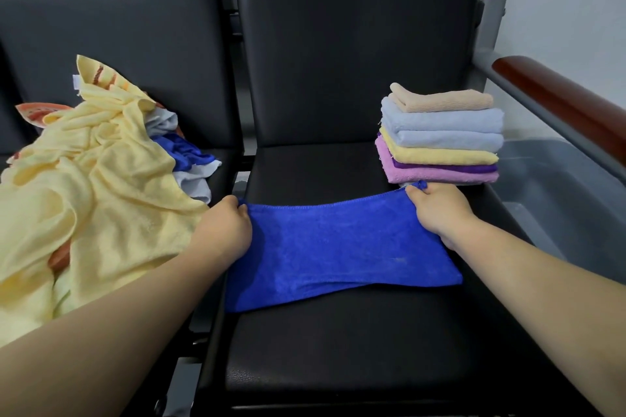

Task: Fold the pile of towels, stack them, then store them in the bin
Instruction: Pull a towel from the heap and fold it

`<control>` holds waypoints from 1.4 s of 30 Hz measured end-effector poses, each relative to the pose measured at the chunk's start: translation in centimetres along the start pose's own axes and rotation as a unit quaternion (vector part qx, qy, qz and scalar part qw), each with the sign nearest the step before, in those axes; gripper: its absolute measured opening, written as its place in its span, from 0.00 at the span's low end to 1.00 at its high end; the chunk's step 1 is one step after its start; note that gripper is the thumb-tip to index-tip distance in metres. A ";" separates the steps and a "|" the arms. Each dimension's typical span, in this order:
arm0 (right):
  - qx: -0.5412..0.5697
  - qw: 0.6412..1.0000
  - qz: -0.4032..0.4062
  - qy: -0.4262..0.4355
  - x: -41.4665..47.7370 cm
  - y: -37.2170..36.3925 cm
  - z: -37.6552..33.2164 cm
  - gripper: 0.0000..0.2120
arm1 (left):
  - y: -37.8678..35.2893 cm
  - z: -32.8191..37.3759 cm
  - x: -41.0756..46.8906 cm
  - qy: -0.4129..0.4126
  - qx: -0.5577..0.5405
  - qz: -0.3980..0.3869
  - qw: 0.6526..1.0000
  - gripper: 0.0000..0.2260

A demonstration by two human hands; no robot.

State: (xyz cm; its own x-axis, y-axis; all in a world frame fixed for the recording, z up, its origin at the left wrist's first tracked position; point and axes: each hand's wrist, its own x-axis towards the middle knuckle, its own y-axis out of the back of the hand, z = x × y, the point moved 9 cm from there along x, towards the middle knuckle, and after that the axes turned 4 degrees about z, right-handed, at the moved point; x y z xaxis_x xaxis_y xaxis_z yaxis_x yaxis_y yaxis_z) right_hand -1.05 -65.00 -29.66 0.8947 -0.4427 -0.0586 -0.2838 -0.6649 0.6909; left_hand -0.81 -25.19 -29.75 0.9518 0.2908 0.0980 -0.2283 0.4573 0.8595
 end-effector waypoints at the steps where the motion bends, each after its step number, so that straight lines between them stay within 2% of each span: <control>1: 0.004 1.000 -0.005 -0.004 0.0 0.0 0.0 0.19 | -0.1 -0.1 0.1 0.003 0.001 -0.003 1.000 0.14; 6: 0.040 0.999 -0.031 -0.005 -0.6 0.0 -0.1 0.08 | -0.4 -0.4 -0.1 0.035 -0.012 -0.022 0.999 0.11; 11: 0.068 0.995 -0.071 -0.025 -2.5 0.8 -0.3 0.16 | 0.0 -1.4 -0.9 0.080 -0.071 -0.045 0.993 0.10; 13: 0.052 0.996 -0.073 -0.020 -3.1 1.3 -0.3 0.20 | 0.5 -1.8 -1.5 0.084 -0.094 -0.040 0.991 0.09; 17: 0.005 0.997 -0.080 -0.011 -4.3 2.1 0.1 0.33 | 1.4 -2.0 -3.2 0.071 -0.119 -0.044 0.989 0.08; 20: -0.035 0.996 -0.084 0.008 -5.2 2.3 0.1 0.34 | 1.6 -2.2 -4.9 0.063 -0.103 -0.056 0.991 0.05; 24: -0.085 0.993 -0.073 0.046 -5.9 2.3 0.1 0.33 | 1.7 -1.5 -6.6 0.006 -0.059 -0.052 0.997 0.05; 29: -0.149 0.983 -0.048 0.094 -6.4 1.6 0.4 0.28 | 1.3 -0.4 -8.3 -0.097 0.009 -0.024 0.995 0.12; 33: -0.161 0.982 -0.036 0.095 -6.3 1.5 1.1 0.25 | 1.0 0.1 -9.1 -0.160 0.050 -0.046 0.985 0.15; 42: -0.155 0.984 -0.035 0.076 -5.2 2.0 2.3 0.24 | 0.4 -0.2 -10.2 -0.202 0.128 -0.106 0.965 0.19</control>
State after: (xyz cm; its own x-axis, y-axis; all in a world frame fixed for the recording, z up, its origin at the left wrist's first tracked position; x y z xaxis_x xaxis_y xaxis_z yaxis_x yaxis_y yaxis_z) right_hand -7.04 -65.41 -29.61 0.9563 -0.2917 -0.0216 -0.1217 -0.4640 0.8774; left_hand -10.67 -27.84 -30.54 0.9857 -0.1610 0.0494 -0.0109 0.2321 0.9726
